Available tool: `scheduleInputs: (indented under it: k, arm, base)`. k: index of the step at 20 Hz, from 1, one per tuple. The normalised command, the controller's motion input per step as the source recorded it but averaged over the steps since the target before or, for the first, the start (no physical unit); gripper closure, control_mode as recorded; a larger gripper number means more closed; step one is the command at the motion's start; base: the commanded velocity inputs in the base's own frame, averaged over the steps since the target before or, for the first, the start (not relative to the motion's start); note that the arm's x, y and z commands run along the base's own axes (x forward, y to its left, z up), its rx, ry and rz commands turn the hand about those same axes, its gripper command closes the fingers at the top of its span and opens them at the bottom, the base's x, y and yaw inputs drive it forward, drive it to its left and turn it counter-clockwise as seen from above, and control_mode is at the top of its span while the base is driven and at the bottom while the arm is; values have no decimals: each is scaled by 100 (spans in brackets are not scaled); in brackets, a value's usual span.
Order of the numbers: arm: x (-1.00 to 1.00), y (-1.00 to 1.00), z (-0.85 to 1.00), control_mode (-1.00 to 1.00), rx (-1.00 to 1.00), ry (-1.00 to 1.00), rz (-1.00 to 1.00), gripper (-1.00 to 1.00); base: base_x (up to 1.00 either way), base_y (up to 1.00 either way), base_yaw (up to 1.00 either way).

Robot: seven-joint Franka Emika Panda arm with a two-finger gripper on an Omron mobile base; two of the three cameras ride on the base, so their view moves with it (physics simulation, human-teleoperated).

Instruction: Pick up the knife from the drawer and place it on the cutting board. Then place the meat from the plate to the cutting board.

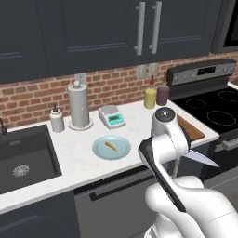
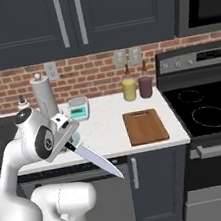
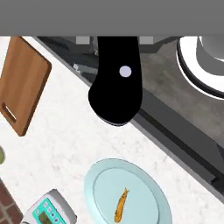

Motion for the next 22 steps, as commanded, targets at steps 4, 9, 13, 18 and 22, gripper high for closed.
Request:
scheduleInputs:
  k: [4,9,13,18,22]
  arm:
    - [0,0,0,100,0,0,0,100]
    - [0,0,0,100,0,0,0,100]
    - [0,0,0,100,0,0,0,100]
    - [0,0,0,100,0,0,0,100]
    - [0,0,0,100,0,0,0,100]
  base:
    - [15,-100,13]
    - [23,-100,25]
    - [44,-51,18]
    - [11,7,13]
    - [4,64,5]
